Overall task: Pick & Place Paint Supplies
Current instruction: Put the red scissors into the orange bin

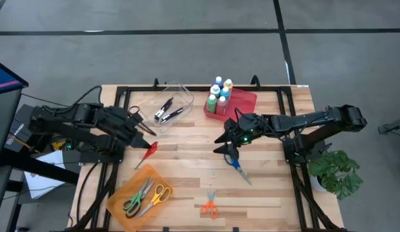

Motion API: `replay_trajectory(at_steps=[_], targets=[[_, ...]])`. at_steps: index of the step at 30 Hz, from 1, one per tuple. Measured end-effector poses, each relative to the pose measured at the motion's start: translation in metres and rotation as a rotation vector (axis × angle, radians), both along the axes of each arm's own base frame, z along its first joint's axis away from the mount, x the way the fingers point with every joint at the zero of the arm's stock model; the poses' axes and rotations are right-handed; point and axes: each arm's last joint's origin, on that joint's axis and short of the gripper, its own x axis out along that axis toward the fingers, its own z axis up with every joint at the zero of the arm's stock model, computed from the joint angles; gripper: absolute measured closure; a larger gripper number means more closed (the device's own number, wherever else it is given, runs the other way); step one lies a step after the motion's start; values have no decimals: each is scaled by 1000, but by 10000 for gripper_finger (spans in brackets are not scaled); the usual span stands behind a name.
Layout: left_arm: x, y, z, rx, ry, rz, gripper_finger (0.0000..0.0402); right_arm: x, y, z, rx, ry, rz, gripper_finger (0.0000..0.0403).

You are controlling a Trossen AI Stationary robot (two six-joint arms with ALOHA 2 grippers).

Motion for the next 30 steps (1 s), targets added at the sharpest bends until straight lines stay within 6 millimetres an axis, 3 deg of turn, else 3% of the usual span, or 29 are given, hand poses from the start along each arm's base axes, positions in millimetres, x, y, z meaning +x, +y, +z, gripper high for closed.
replay_trajectory(at_steps=[12, 30], targets=[[-15, -27, -32, 95, 414, 161, 398, -1, 0, -3, -16, 29, 7, 127], [25, -106, -95, 264, 771, 110, 396, -2, 0, -3, -18, 29, 26, 127]])
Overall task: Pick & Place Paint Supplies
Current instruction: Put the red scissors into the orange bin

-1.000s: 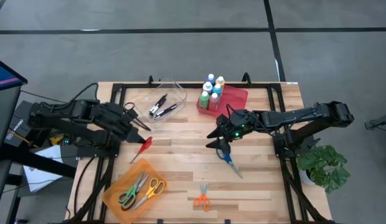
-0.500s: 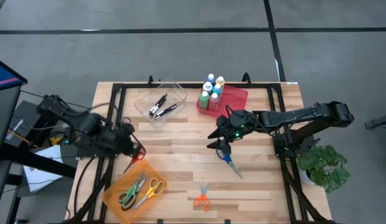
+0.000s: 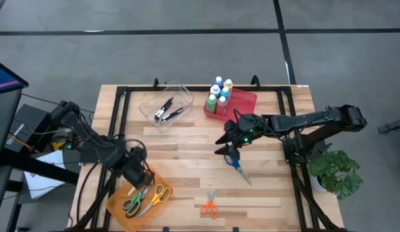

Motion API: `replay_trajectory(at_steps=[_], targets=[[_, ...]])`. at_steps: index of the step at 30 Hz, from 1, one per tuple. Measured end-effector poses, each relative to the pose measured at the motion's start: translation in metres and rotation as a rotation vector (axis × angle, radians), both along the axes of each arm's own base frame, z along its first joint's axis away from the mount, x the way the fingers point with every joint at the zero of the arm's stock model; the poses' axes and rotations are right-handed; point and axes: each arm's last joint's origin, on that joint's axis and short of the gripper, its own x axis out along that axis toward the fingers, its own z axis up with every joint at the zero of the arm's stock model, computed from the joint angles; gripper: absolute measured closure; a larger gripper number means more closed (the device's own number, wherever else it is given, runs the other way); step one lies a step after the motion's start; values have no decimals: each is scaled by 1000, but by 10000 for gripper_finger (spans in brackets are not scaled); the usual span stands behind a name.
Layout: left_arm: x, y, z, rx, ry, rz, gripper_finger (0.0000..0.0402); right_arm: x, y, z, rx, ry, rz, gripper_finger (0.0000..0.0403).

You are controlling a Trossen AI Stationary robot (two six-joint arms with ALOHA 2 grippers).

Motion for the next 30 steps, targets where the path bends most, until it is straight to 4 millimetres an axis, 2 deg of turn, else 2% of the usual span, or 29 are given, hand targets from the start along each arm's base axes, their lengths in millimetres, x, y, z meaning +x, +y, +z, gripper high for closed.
replay_trajectory(at_steps=[10, 14, 23, 30], targets=[[15, -44, -35, -8, 21, -71, 397, 0, 0, 0, 6, 0, 10, 127], [20, -55, -49, -2, 28, -84, 395, 0, 1, 0, 15, 1, 26, 127], [32, -69, -73, -25, 64, -108, 395, 0, 1, 0, 18, 1, 30, 127], [35, -72, -78, -59, 81, -124, 390, 0, 1, 0, 9, -1, 35, 127]])
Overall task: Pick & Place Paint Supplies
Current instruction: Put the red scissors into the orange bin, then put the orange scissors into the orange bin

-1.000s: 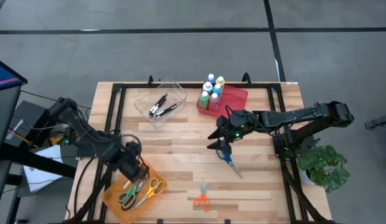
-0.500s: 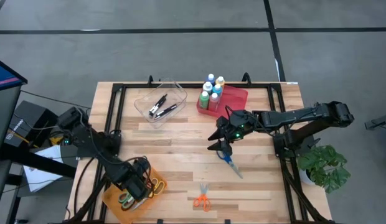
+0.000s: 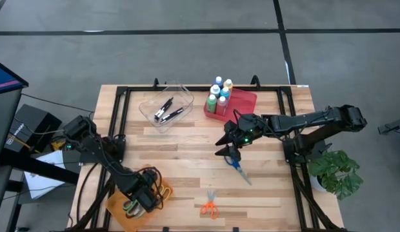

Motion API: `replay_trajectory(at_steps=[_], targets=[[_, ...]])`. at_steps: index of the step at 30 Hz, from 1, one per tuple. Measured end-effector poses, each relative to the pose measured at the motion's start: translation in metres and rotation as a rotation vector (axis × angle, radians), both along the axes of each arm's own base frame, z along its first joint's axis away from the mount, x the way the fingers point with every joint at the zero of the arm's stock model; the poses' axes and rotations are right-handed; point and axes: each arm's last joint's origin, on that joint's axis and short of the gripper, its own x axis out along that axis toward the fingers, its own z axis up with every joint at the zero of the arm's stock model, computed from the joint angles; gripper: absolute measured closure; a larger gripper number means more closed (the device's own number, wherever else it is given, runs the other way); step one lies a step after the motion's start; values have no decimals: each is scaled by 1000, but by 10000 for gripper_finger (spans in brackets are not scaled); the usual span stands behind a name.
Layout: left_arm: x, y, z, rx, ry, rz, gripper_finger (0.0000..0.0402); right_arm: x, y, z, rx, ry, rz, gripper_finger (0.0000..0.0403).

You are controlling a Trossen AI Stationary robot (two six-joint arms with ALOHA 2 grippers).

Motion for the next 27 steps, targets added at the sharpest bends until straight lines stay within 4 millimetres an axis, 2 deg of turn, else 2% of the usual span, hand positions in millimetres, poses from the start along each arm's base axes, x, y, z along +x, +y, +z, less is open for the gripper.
replay_trajectory(at_steps=[4, 8, 12, 15, 20, 24, 27], targets=[[0, 1, 0, 1, 4, 24, 368, 0, 0, 0, -5, -1, 3, 127], [0, 1, 0, 1, 4, 27, 329, 0, 0, 0, -5, -1, 3, 127], [2, 7, 10, -25, -24, 50, 287, 0, 0, 0, 1, -1, 14, 127], [1, 18, 31, -40, -117, 81, 260, 0, 1, 0, 13, 0, 35, 127], [-7, 46, 79, -63, -379, 92, 233, -1, 2, 0, 31, 1, 66, 127], [-10, 72, 113, -35, -619, 71, 231, -2, 3, -1, 44, 17, 93, 127], [0, 91, 124, 12, -725, 39, 245, -5, 6, -6, 43, 82, 100, 127]])
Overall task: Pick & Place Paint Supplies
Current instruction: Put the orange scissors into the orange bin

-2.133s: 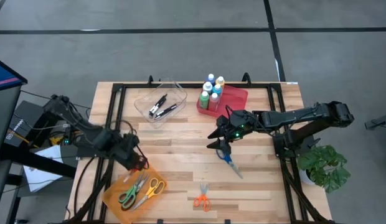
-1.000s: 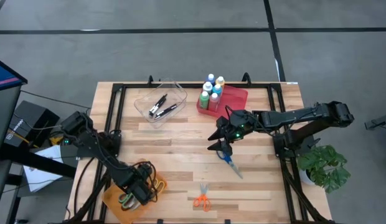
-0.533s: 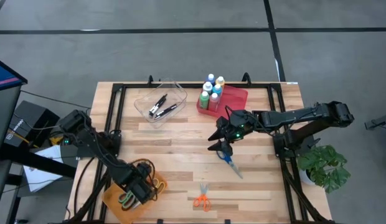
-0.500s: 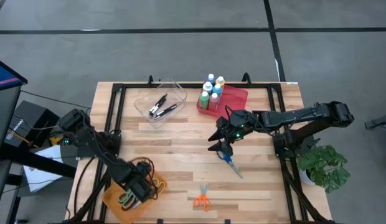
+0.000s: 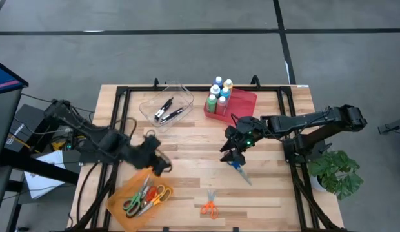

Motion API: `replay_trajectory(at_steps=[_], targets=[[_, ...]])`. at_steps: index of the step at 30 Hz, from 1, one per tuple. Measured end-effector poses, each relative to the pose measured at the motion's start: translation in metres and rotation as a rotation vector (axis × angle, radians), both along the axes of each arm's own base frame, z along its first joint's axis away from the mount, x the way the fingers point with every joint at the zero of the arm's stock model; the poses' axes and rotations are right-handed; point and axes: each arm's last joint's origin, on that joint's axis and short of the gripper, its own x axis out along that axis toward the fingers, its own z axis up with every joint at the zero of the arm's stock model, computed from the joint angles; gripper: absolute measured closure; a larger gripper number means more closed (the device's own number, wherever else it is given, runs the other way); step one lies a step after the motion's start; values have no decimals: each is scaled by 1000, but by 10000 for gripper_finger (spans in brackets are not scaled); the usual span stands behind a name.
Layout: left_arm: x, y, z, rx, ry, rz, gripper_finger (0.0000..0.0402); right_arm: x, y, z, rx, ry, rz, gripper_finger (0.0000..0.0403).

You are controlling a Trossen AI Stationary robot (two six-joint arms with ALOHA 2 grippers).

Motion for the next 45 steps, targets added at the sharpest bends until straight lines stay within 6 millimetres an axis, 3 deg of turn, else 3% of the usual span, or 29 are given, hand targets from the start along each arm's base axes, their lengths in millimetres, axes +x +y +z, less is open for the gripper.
replay_trajectory(at_steps=[6, 12, 18, 24, 33, 39, 45], targets=[[48, 20, 0, 107, -171, -107, 275, -10, 12, -10, -25, 131, 58, 127], [102, 30, -30, 70, -217, -140, 320, -21, 32, -18, -64, 233, 137, 127], [137, 22, -54, 61, -121, -150, 393, -37, 56, -26, -93, 364, 205, 127], [166, 10, -59, 85, -59, -169, 401, -47, 81, -26, -85, 403, 174, 127], [193, -8, -78, 105, 51, -161, 401, -72, 129, -24, -32, 414, 93, 127], [193, -37, -92, 112, 71, -110, 401, -93, 154, -24, 14, 432, 28, 127], [198, -68, -107, 133, 89, -186, 401, -109, 170, -24, 46, 408, -70, 127]])
